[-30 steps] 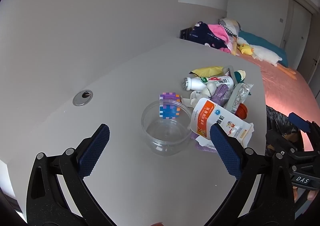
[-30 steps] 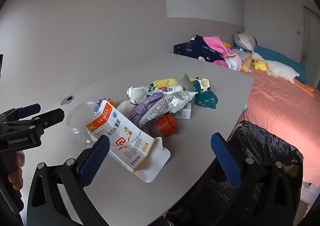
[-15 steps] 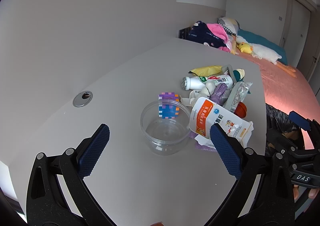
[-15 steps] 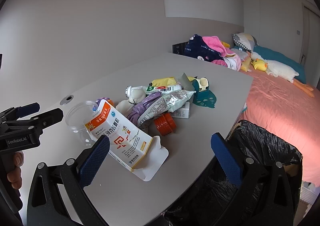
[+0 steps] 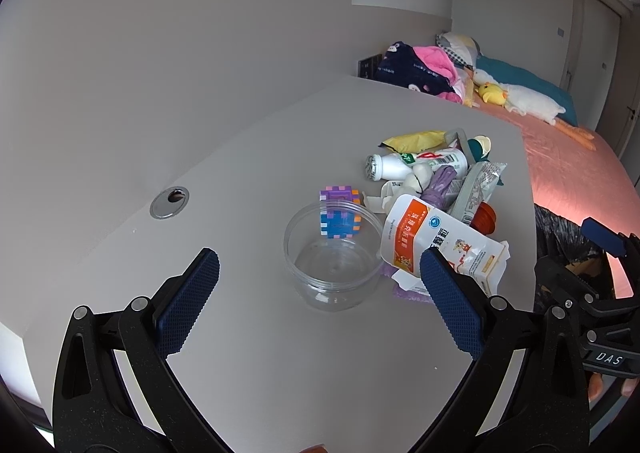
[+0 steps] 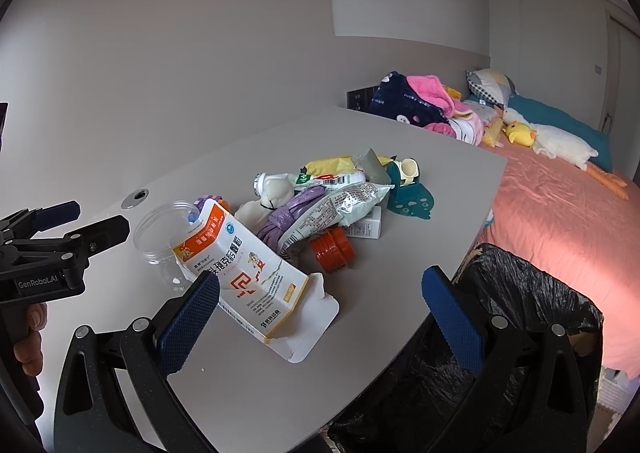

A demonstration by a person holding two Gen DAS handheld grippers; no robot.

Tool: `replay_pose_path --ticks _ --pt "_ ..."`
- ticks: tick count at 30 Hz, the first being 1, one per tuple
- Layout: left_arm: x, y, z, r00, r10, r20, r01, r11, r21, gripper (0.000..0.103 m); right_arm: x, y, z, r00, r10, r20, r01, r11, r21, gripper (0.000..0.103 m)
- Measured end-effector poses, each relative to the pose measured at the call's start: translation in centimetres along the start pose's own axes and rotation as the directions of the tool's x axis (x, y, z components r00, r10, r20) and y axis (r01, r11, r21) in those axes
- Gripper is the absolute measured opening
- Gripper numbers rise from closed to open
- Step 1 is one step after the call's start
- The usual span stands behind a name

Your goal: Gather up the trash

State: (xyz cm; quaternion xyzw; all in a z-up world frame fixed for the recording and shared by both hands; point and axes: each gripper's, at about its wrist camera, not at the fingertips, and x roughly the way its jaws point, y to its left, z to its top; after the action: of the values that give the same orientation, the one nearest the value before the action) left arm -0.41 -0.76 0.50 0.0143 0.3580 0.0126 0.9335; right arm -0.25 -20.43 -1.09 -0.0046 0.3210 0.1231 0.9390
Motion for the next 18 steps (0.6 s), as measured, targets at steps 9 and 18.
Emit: replay_pose_path --ticks 9,18 --pt "-0.1 0.2 0.1 1.0 0.001 0.0 -0.001 1.0 -0.01 0.097 0.1 0.0 0.1 1.0 -0.003 -0.008 0.003 1.0 0.0 0.101" --pt "0.0 1.3 0.2 1.0 -0.015 -0.002 0.015 0.999 -0.041 0.097 0.0 0.1 0.2 1.0 -0.003 -0.001 0.003 1.0 0.004 0.101"
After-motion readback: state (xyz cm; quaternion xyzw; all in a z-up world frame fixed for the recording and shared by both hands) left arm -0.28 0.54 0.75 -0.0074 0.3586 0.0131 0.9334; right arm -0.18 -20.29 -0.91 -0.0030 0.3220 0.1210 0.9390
